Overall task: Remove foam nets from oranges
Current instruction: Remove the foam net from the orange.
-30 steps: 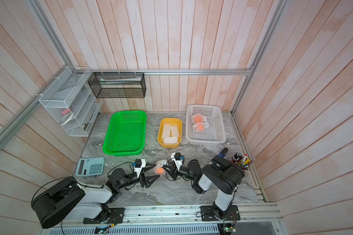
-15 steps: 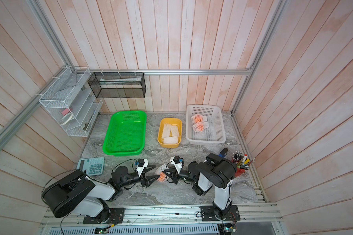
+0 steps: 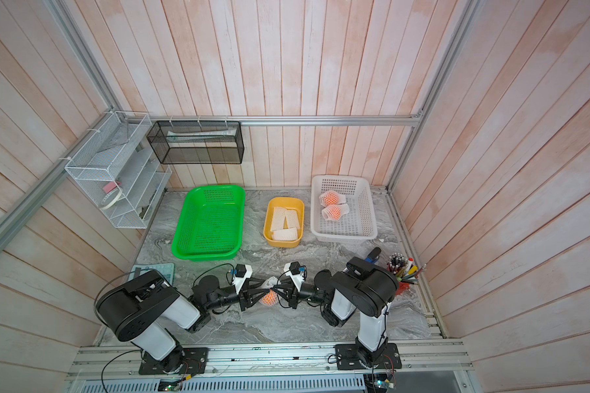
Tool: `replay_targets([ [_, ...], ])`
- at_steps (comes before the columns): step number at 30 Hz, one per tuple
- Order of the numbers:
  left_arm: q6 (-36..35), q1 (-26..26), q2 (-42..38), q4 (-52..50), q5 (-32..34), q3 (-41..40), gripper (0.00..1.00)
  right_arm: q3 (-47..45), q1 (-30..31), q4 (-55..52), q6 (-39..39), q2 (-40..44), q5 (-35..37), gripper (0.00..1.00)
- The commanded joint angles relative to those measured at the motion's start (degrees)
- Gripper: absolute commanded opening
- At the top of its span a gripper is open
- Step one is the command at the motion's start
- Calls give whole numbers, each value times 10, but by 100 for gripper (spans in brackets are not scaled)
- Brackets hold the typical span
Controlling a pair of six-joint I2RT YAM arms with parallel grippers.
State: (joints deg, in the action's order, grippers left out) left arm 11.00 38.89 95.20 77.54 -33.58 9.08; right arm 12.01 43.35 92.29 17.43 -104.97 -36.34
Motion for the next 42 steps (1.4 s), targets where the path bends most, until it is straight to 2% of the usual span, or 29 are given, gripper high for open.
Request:
replay_targets([
  [1, -3, -3, 15, 18, -15, 6, 32, 7, 0, -4, -22, 22, -12, 13],
  [4, 0, -4, 23, 48, -14, -5, 18, 10, 0, -32, -32, 38, -10, 14],
  [8, 2, -4, 18, 47, -12, -3, 12, 14, 0, -62, -42, 54, -4, 20],
  [12, 9, -4, 19, 59, -9, -4, 9, 16, -2, -75, -40, 64, 7, 33],
  [15, 14, -4, 21, 78, 0, -6, 7, 15, -13, -80, -6, 73, 8, 47],
  [17, 19, -4, 21, 87, 2, -6, 6, -2, -20, -44, 16, 80, 15, 58],
  [22, 29, -4, 21, 104, 4, -5, 5, -12, -20, -74, 10, 97, 21, 63],
  [24, 33, -4, 20, 112, 7, -5, 4, -27, -20, -53, 11, 99, 31, 66],
  [26, 40, -4, 24, 113, 4, 0, 3, -45, -20, -22, 17, 98, 36, 75],
  [28, 42, -4, 31, 114, 1, 6, 2, -47, -19, -22, 15, 96, 35, 80],
  [42, 57, -3, 58, 160, 2, 3, 0, -15, -6, 20, 18, 7, 32, 80],
])
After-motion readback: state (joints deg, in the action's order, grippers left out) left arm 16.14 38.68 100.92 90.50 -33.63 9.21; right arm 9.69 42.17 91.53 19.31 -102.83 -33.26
